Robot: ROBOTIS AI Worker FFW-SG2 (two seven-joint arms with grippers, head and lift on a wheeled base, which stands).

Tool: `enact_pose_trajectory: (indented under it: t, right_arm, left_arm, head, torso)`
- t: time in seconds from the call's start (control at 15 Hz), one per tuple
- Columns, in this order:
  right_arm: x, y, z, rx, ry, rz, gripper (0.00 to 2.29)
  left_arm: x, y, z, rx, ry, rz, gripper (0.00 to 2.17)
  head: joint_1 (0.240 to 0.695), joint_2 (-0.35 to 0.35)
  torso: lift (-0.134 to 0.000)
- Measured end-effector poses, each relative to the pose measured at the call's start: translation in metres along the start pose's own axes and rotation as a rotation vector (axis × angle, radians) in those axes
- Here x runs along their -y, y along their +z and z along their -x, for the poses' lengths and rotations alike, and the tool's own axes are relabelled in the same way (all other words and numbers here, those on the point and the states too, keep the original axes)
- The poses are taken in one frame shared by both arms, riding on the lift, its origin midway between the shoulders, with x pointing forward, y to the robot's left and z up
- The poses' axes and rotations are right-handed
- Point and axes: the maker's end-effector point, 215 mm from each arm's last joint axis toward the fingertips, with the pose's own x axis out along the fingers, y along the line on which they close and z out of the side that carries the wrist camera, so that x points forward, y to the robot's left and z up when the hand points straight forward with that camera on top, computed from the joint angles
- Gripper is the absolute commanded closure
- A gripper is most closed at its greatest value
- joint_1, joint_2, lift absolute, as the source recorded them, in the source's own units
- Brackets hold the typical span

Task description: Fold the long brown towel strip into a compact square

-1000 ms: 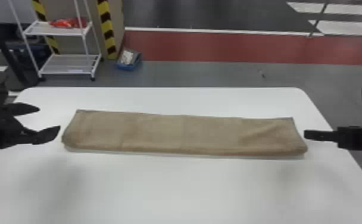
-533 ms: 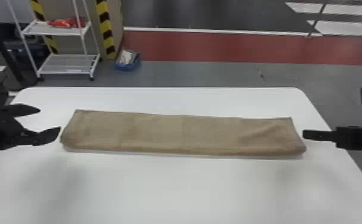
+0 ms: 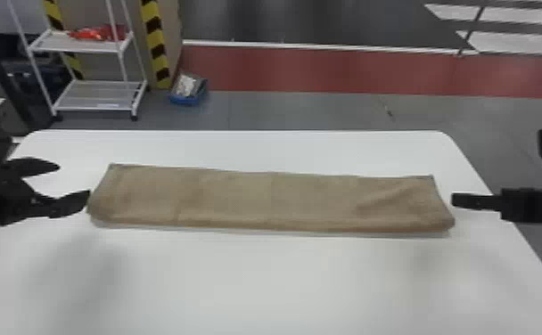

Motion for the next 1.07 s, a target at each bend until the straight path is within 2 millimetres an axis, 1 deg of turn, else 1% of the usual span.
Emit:
enact_pose_trajectory:
  t: [0.2, 0.4, 0.53, 0.67, 0.93, 1.07]
  right_arm:
    - [0.0, -0.001, -0.001, 0.0, 0.003, 0.0, 0.07]
    - [-0.001, -0.002, -0.003, 0.0, 0.007, -0.002, 0.07]
    - [0.001, -0.003, -0.002, 0.0, 0.006, -0.007, 0.07]
    - [0.003, -0.005, -0.003, 0.001, 0.007, -0.009, 0.07]
    - [0.006, -0.006, -0.004, 0.007, 0.007, -0.006, 0.07]
    - [0.008, -0.007, -0.005, 0.008, 0.006, -0.004, 0.07]
  left_arm:
    - [0.003, -0.009, -0.008, -0.016, 0.022, 0.102, 0.19]
    - [0.018, -0.017, -0.021, -0.041, 0.012, 0.222, 0.19]
    - [0.026, -0.022, -0.028, -0.067, 0.021, 0.272, 0.2]
    - [0.031, -0.019, -0.035, -0.075, 0.025, 0.303, 0.2]
    - [0.03, -0.007, -0.047, -0.084, 0.047, 0.343, 0.2]
    - [0.031, -0.011, -0.056, -0.111, 0.046, 0.36, 0.21]
  head:
    - [0.695, -0.065]
    - [0.695, -0.073]
    - [0.695, -0.083]
    - [0.695, -0.09]
    - [0.695, -0.103]
    - [0.695, -0.107]
  torso:
    - [-0.124]
    - [-0.124]
    - [-0.124]
    - [-0.124]
    - [-0.124]
    - [-0.124]
